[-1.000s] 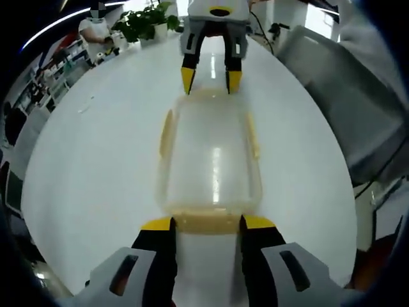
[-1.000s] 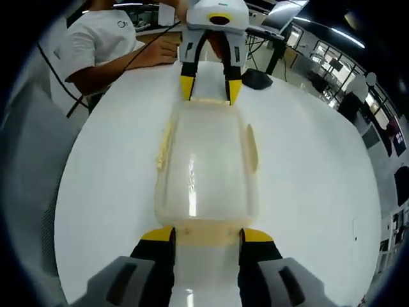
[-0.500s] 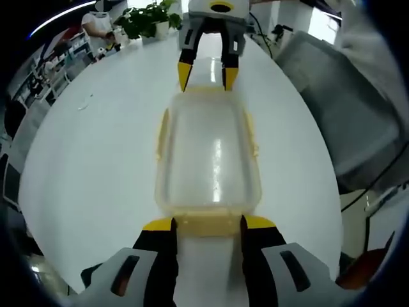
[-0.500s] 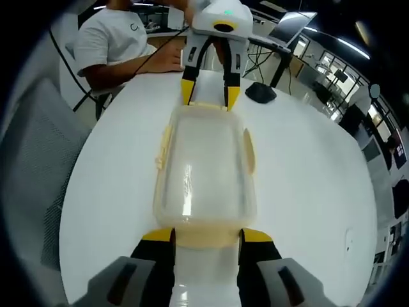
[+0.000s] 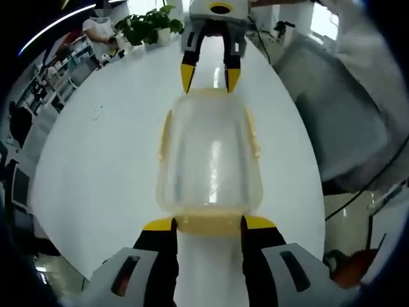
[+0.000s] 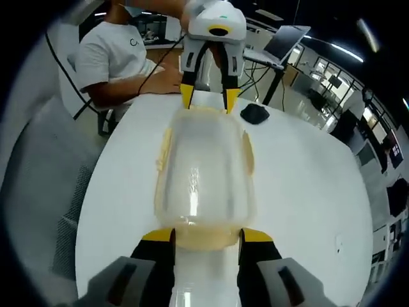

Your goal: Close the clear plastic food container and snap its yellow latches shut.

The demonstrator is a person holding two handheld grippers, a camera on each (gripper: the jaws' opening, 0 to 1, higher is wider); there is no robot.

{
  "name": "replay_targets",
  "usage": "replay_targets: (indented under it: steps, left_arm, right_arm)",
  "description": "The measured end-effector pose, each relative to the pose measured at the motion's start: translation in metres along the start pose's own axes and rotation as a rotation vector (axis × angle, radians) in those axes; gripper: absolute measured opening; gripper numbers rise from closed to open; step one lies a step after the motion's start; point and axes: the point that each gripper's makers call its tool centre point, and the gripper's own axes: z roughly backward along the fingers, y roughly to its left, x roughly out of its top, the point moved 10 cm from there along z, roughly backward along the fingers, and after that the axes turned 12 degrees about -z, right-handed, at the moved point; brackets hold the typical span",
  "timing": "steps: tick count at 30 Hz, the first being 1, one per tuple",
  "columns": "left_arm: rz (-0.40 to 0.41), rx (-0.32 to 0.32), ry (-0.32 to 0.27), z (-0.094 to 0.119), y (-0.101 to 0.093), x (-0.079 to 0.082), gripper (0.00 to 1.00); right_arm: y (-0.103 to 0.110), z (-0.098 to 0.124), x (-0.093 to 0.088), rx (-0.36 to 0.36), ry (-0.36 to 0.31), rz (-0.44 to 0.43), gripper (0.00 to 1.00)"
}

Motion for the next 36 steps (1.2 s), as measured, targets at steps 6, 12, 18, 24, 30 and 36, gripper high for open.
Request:
replay_targets:
  steps: [6, 12, 18, 24, 30, 36]
  left_arm:
    - [-0.008, 0.020, -0.001, 0.017, 0.006, 0.022, 0.36]
    - [-0.023, 0.036, -0.010, 0.014, 0.017, 0.058, 0.36]
    - [-0.038, 0.034, -0.017, 0.002, 0.027, 0.092, 0.36]
    - [-0.047, 0.019, -0.022, -0.014, 0.033, 0.122, 0.36]
    - [-0.056, 0.003, -0.019, -0.035, 0.042, 0.141, 0.36]
    - [-0.042, -0.005, -0.040, -0.053, 0.048, 0.158, 0.36]
  right_arm:
    - [0.001, 0.026, 0.000, -0.017, -0.013, 0.014, 0.36]
    - [-0.004, 0.060, -0.018, -0.048, -0.011, 0.015, 0.36]
    - [-0.010, 0.086, -0.043, -0.062, -0.001, -0.003, 0.36]
    - [-0.013, 0.102, -0.069, -0.076, 0.008, -0.014, 0.36]
    - [-0.016, 0.113, -0.097, -0.071, 0.023, -0.034, 0.36]
    - [-0.022, 0.123, -0.119, -0.065, 0.037, -0.042, 0.36]
